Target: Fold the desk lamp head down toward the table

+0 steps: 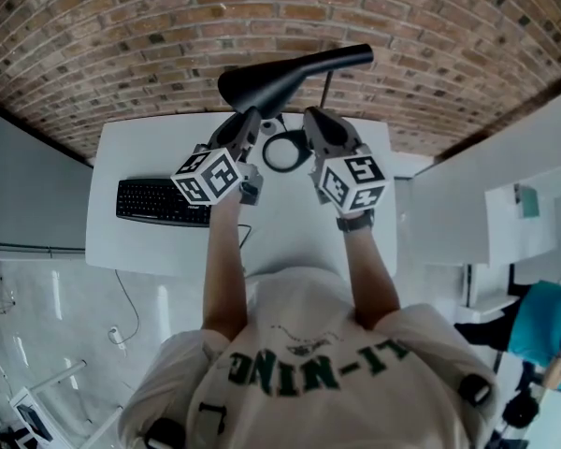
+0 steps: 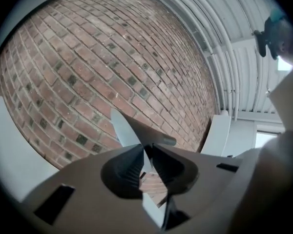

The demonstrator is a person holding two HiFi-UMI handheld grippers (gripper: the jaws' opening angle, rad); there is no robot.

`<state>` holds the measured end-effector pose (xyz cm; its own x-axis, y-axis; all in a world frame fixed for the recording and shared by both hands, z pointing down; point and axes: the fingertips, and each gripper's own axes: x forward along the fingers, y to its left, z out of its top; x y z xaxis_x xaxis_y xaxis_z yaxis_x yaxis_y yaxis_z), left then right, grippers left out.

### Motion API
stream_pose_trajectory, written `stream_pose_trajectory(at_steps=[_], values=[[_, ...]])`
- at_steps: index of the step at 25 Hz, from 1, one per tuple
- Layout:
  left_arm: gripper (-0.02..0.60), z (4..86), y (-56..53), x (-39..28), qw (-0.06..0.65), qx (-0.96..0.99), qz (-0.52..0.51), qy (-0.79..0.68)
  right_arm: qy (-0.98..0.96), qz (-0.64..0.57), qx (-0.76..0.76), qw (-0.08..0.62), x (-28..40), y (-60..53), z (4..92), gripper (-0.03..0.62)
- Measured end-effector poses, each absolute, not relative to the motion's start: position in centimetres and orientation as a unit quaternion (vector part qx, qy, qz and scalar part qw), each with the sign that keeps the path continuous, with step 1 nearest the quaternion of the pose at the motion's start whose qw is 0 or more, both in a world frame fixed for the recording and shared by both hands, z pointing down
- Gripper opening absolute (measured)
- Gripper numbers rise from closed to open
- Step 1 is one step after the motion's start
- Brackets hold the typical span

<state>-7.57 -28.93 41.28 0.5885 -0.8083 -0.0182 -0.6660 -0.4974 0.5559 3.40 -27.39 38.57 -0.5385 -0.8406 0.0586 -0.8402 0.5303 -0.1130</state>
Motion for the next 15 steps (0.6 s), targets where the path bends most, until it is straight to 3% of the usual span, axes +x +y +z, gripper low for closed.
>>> stream_pose_trajectory(at_steps=[15], values=[[0.057, 45.1, -29.6, -6.4, 0.339, 0.838, -0.149, -0.401, 0.878, -0.085, -0.471, 0.006, 3.0, -28.5, 39.6, 0.003]])
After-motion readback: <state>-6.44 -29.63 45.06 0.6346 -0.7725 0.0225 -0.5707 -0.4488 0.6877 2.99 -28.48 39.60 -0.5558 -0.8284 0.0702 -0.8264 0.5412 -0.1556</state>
